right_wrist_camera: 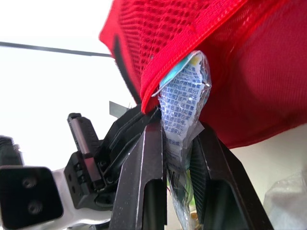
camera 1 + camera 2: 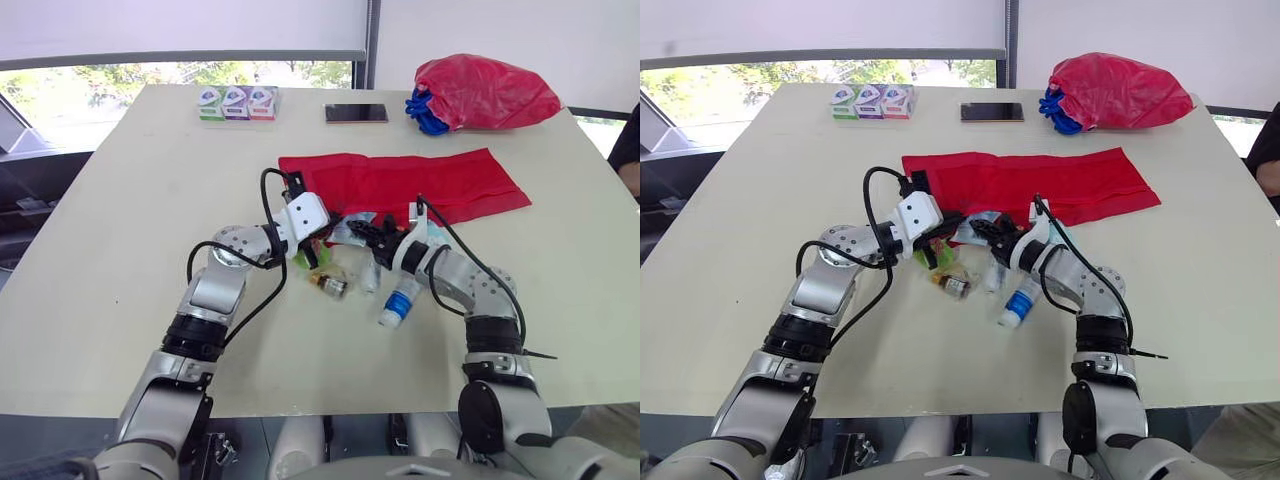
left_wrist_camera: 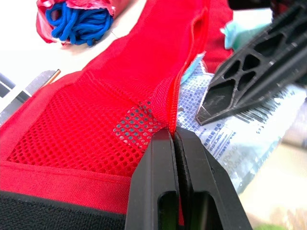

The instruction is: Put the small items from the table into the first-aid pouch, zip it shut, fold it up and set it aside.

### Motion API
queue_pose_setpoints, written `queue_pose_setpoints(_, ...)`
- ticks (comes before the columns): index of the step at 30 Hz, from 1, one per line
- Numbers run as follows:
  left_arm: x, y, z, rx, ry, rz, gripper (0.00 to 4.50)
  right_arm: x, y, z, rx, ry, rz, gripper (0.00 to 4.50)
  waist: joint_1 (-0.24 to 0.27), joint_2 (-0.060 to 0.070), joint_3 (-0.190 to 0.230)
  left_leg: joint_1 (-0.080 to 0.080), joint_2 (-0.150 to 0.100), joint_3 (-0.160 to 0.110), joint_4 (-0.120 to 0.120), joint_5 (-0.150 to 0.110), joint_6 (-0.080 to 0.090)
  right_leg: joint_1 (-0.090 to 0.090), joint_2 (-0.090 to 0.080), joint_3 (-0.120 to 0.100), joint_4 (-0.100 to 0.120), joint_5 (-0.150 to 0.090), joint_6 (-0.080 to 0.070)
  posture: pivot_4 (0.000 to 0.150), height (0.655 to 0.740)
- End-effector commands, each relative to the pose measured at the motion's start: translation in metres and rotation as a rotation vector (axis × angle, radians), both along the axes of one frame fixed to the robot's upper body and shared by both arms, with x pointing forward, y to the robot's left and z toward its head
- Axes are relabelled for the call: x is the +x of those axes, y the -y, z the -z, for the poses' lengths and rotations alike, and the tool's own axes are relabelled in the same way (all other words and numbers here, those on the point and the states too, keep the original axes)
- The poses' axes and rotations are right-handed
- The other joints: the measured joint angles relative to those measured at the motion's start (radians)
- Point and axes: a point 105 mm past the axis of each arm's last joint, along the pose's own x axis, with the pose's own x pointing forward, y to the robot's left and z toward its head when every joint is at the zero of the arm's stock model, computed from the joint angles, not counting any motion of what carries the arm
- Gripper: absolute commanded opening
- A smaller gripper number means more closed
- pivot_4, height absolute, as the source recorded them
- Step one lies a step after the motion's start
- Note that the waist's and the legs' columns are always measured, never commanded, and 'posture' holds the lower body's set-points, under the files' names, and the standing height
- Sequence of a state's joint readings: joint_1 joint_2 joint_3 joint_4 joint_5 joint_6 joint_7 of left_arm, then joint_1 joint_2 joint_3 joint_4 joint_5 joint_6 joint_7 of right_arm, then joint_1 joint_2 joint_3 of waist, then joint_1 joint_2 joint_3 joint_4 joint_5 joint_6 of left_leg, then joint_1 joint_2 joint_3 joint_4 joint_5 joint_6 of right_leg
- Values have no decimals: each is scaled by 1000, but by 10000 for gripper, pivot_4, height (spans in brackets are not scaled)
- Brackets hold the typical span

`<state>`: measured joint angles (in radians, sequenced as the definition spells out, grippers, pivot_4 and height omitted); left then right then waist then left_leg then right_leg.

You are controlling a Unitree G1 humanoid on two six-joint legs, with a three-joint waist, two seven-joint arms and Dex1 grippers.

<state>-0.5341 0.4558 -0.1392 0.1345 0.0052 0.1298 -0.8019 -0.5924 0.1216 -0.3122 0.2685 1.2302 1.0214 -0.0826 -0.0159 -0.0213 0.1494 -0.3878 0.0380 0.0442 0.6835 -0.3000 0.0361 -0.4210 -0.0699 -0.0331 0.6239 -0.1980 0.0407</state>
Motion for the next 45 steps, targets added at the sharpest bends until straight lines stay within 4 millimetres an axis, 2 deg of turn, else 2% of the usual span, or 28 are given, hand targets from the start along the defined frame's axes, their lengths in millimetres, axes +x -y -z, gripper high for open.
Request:
queue_pose_setpoints(1, -7, 12, -13, -129, -57, 33, 670, 7, -2, -28, 90, 58, 39, 1305, 0, 0, 0, 0, 0, 0, 0, 0, 0, 0, 0, 0, 0, 0, 0, 1500, 7400)
queue_pose_setpoints(8, -13, 22, -18, -293, -188, 23, 670, 12, -15, -27, 84, 51, 56, 1305, -1, 0, 0, 0, 0, 0, 0, 0, 0, 0, 0, 1, 0, 0, 0, 1500, 7400)
queue_pose_setpoints(19, -12, 27, -19, -329, -215, 6, 670, 7, -41, -26, -57, 154, -19, 1305, -1, 0, 0, 1, 0, 0, 0, 0, 0, 0, 1, 1, 0, 0, 0, 1500, 7400)
queue_pose_setpoints(23, -10, 24, -16, -320, -218, -8, 670, 8, -37, -26, -62, 170, -16, 1305, -1, 0, 0, 1, 0, 0, 0, 0, 0, 0, 1, 1, 0, 0, 0, 1500, 7400)
queue_pose_setpoints(33, -1, 6, -5, -309, -250, -42, 670, 7, -15, -9, -187, 194, -16, 1305, -1, 0, 0, 1, 0, 0, 0, 0, 0, 0, 1, 1, 0, 0, 0, 1500, 7400)
queue_pose_setpoints(45, -2, 14, -3, -355, -291, -3, 670, 7, -20, -2, -245, 204, -19, 1305, -1, 0, 0, 1, -1, 0, 0, 0, 0, 0, 1, 1, 0, 0, 0, 1500, 7400)
